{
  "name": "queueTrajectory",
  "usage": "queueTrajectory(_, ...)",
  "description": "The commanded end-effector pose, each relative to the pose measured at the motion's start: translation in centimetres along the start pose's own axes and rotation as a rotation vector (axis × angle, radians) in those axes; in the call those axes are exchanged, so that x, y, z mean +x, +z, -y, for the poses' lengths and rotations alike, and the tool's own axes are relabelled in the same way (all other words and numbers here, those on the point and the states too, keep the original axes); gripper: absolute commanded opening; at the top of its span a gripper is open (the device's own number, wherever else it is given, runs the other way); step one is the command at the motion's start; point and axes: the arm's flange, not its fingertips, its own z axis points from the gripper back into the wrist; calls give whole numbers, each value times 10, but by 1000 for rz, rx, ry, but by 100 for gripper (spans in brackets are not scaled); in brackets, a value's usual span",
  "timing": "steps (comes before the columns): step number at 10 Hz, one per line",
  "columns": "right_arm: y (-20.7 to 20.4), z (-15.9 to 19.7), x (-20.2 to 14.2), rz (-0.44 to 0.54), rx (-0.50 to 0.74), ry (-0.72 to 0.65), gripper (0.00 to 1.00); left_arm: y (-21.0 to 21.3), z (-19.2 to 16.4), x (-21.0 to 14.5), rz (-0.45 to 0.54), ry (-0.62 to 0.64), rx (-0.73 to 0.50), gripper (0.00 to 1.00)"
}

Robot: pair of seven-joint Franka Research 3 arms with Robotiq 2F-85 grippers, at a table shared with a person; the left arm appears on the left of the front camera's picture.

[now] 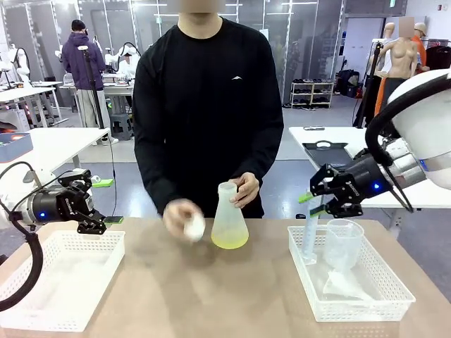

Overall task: Prepare the solutions needed for the experiment.
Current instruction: When the human places the Big flask in the center of the table, pick up the Big flask and place it in the left Organizing basket.

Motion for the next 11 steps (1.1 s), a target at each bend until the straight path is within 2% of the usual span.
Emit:
queueTrajectory(1,-9,22,9,-114,193,-1,45,1,2,0,-6,-3,-3,100)
queueTrajectory(3,-12,32,10,-180,358,17,45,1,2,0,-6,-3,-3,100)
queueTrajectory(6,-20,43,11,-262,502,4,45,1,2,0,-6,-3,-3,100)
queueTrajectory(8,-26,47,10,-280,566,-11,45,1,2,0,-6,-3,-3,100)
queueTrajectory(11,-31,46,11,-285,566,-53,45,1,2,0,-6,-3,-3,100)
